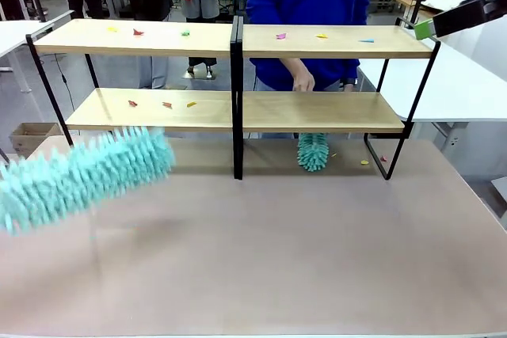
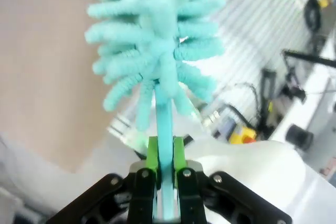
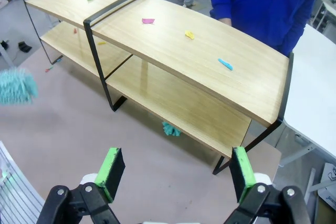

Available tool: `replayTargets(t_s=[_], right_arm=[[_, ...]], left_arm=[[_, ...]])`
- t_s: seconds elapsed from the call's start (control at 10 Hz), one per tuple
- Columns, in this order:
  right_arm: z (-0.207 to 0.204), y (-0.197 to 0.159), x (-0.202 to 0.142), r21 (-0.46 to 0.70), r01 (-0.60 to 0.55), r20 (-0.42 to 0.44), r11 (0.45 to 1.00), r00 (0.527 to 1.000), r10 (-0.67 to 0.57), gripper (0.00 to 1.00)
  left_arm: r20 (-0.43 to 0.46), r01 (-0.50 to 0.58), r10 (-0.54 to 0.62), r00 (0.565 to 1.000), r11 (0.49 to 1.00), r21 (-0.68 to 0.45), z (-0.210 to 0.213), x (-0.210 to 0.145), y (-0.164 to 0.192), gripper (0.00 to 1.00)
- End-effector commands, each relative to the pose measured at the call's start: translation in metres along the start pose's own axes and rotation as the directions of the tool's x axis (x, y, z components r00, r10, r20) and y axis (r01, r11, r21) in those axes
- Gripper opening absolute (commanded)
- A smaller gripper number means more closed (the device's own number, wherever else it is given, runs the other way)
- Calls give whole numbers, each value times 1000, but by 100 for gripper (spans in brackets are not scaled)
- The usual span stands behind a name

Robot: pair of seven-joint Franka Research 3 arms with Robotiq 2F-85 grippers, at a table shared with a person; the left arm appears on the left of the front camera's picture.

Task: Clean the shelves.
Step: Clean a randomly selected level of the Shelf with the Duster.

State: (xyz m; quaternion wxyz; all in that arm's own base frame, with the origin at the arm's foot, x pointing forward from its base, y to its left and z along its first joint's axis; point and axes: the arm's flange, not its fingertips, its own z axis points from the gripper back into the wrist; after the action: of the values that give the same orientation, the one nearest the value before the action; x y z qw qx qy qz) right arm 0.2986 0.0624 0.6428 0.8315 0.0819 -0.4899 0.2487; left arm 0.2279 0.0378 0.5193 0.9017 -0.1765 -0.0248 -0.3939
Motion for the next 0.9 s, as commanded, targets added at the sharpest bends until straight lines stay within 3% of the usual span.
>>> replayTargets(t_s=[0.0,0.3,0.8], right_arm=[[0,0,0,6,7,2,1000,1000,-7,100],[0,0,0,6,7,2,1000,1000,-7,100],[0,0,0,6,7,2,1000,1000,-7,100]], left_arm=[[263,143,-145,954,989,29,-13,-47,19,12],[360,187,-206,910,978,89,4,-79,41,12],[521,253,-206,828,967,-18,19,-78,69,12]])
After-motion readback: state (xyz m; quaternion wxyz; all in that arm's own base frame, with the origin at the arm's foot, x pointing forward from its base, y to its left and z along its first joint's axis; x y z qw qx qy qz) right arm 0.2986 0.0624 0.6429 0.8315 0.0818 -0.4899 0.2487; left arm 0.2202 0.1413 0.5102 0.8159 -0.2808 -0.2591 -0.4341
